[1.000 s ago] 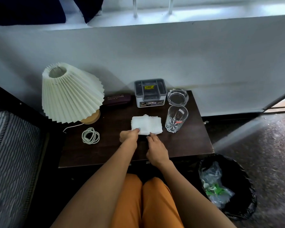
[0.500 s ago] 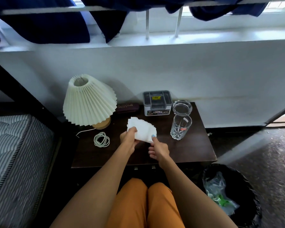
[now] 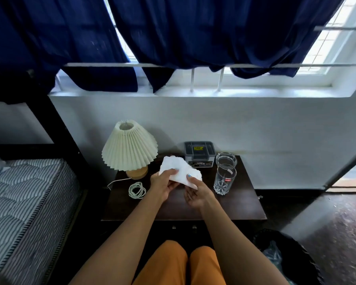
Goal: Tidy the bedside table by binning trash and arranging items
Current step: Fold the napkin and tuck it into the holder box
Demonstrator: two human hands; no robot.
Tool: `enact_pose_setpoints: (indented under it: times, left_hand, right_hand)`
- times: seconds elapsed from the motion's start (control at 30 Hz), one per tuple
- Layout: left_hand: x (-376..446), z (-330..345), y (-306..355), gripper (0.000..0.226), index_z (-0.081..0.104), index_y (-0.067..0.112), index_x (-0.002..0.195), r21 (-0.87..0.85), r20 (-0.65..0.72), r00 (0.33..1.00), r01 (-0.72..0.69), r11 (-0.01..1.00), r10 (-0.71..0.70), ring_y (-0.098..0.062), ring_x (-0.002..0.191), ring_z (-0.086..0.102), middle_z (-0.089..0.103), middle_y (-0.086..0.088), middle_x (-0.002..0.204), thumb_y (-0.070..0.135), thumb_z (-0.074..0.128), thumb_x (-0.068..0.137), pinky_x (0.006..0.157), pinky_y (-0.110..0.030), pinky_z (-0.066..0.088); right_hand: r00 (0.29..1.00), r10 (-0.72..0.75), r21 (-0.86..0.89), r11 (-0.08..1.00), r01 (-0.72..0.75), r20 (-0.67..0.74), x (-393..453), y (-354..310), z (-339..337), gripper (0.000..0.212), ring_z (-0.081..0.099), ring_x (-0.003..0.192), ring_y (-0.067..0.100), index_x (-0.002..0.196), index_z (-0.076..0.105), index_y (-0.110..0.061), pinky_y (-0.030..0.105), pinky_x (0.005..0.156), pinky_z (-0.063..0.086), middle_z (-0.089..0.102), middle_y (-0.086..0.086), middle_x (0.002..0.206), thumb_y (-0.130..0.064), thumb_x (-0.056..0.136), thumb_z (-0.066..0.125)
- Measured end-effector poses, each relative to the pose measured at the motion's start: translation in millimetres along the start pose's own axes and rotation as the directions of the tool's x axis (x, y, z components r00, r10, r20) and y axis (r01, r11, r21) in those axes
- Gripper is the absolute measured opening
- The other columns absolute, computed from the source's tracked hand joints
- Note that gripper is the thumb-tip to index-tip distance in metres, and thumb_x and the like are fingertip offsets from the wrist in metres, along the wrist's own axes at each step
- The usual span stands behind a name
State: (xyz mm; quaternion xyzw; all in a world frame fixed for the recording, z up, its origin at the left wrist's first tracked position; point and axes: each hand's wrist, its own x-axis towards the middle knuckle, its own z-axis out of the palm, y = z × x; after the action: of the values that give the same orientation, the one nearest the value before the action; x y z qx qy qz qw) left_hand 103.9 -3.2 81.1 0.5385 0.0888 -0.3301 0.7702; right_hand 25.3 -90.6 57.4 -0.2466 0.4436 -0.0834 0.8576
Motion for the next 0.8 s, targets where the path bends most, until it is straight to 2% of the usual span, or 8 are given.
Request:
enact_pose_setpoints:
  times: [0.1,0.2,0.27,0.43,0.53,0.6,0.7,0.8]
  left_hand:
    - [-9.8,0.3,5.6,0.037,0.061,0.004,0.097,0.084,0.011,0.998,-0.070,0.994,0.069,-0.020,0.073,0.064,0.066,-0.010,0.087,-0.011,0.073,0.066,0.052,-0.027,0.057]
    - [-14.2,-0.6,9.1,0.041,0.062,0.004,0.092,0.223,-0.087,0.979,-0.161,0.961,0.184,-0.032,0.085,0.067,0.068,-0.018,0.096,-0.012,0.079,0.057,0.077,-0.044,0.059]
    - [-16.2,-1.5,11.4,0.043,0.062,0.004,0.093,0.288,-0.138,0.966,-0.172,0.942,0.219,-0.035,0.096,0.066,0.068,-0.020,0.102,-0.009,0.080,0.056,0.087,-0.050,0.055]
    - [-22.5,-1.5,9.1,0.033,0.060,0.010,0.085,0.432,-0.199,0.935,-0.185,0.883,0.293,-0.031,0.088,0.065,0.069,-0.018,0.100,-0.002,0.077,0.060,0.080,-0.039,0.056]
    - [-27.9,-0.2,3.5,0.027,0.064,0.006,0.088,0.551,-0.209,0.916,-0.179,0.815,0.343,-0.030,0.087,0.066,0.070,-0.016,0.098,0.003,0.074,0.062,0.078,-0.035,0.055]
    - [-31.0,0.3,-0.7,0.026,0.064,0.003,0.088,0.613,-0.202,0.911,-0.168,0.772,0.358,-0.031,0.089,0.066,0.070,-0.017,0.098,0.006,0.071,0.064,0.074,-0.032,0.052]
    - [-34.4,0.9,-6.4,0.026,0.062,0.003,0.087,0.647,-0.189,0.913,-0.160,0.745,0.361,-0.031,0.091,0.064,0.069,-0.016,0.100,0.008,0.072,0.064,0.071,-0.030,0.047]
    - [-35.6,3.9,-10.3,0.028,0.063,0.003,0.091,0.644,-0.176,0.919,-0.164,0.747,0.354,-0.027,0.088,0.063,0.068,-0.014,0.102,0.007,0.071,0.065,0.071,-0.029,0.048]
  right_hand:
    - [1.000,-0.015,-0.044,0.999,0.016,0.023,-11.8,1.0,7.8,0.015,0.057,0.065,0.013,0.081,0.060,-0.006,0.023,0.056,0.048,0.060,0.006,0.074,-0.011,0.078,0.074]
    - [0.998,-0.062,-0.040,0.997,0.062,0.019,-23.4,3.6,13.7,0.015,0.059,0.063,0.017,0.082,0.060,-0.006,0.020,0.045,0.051,0.063,0.010,0.075,-0.005,0.076,0.073]
    - [0.994,-0.108,-0.059,0.993,0.107,-0.013,-29.6,4.8,16.0,0.022,0.061,0.063,0.019,0.087,0.059,-0.004,0.022,0.045,0.051,0.064,0.012,0.077,0.000,0.072,0.075]
    - [0.943,-0.316,-0.219,0.932,0.289,-0.101,-31.0,7.7,19.4,0.024,0.063,0.064,0.025,0.080,0.063,-0.004,0.028,0.051,0.052,0.067,0.015,0.079,0.009,0.064,0.076]
    - [0.845,-0.507,-0.471,0.796,0.382,-0.171,-28.3,7.7,21.2,0.029,0.068,0.085,0.033,0.090,0.069,-0.004,0.042,0.076,0.058,0.071,0.017,0.093,0.000,0.062,0.078]
    - [0.774,-0.611,-0.629,0.670,0.394,-0.165,-31.1,6.9,22.1,0.027,0.067,0.092,0.032,0.090,0.068,-0.007,0.043,0.084,0.055,0.072,0.013,0.095,-0.009,0.065,0.077]
    - [0.727,-0.677,-0.721,0.558,0.410,-0.111,-37.7,6.4,23.8,0.016,0.065,0.091,0.031,0.081,0.063,-0.013,0.037,0.080,0.053,0.071,0.011,0.092,-0.014,0.069,0.073]
    - [0.716,-0.696,-0.797,0.462,0.388,-0.056,-40.1,7.0,23.8,0.016,0.064,0.090,0.031,0.086,0.064,-0.012,0.032,0.072,0.048,0.069,0.011,0.092,-0.012,0.071,0.068]
